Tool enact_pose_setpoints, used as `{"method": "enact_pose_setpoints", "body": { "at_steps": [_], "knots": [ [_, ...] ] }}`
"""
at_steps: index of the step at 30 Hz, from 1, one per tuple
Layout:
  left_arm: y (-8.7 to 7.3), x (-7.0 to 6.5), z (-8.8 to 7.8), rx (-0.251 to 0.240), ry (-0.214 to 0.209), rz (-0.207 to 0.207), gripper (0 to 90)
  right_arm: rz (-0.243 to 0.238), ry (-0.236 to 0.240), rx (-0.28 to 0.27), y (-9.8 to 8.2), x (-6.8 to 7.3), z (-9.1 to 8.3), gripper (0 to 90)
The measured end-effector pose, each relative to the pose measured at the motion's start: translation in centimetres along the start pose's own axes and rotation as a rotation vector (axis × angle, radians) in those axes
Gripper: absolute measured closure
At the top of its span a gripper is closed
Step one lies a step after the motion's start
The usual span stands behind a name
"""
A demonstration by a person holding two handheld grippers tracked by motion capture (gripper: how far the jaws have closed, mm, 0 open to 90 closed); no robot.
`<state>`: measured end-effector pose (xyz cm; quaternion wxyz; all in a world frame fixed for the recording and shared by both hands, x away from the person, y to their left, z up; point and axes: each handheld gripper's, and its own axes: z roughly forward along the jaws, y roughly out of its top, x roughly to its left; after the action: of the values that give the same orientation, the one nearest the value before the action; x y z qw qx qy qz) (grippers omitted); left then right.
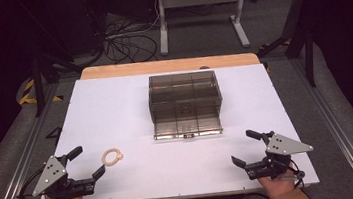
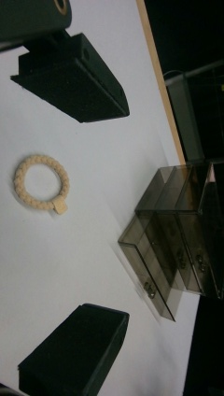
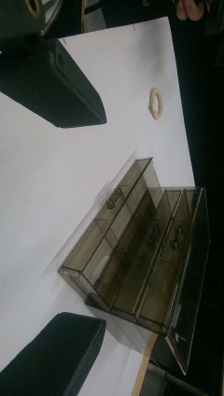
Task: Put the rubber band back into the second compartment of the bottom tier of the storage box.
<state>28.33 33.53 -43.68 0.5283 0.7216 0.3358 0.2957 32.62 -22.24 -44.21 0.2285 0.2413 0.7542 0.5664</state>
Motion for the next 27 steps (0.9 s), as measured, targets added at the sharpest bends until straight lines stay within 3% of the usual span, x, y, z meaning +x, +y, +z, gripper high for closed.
{"method": "enact_pose_setpoints", "body": {
  "at_steps": [7, 19, 22, 27],
  "knots": [
    [0.07, 0.01, -0.05, -0.017, -0.008, -0.015, 6.0, 0.011, 0.002, -0.001, -0.13, -0.1, -0.09, 4.9],
    [0.07, 0.05, -0.1, -0.009, -0.012, -0.008, 7.8, 0.007, 0.008, 0.001, -0.11, -0.07, -0.02, 5.3],
    [0.11, 0.11, -0.05, -0.014, -0.011, -0.023, 7.6, 0.012, 0.03, -0.007, -0.13, -0.07, 0.0, 4.8],
    [0.19, 0.15, 0.09, -0.009, -0.01, -0.028, 7.5, 0.005, 0.029, -0.005, -0.1, -0.03, -0.02, 4.8]
  ]
}}
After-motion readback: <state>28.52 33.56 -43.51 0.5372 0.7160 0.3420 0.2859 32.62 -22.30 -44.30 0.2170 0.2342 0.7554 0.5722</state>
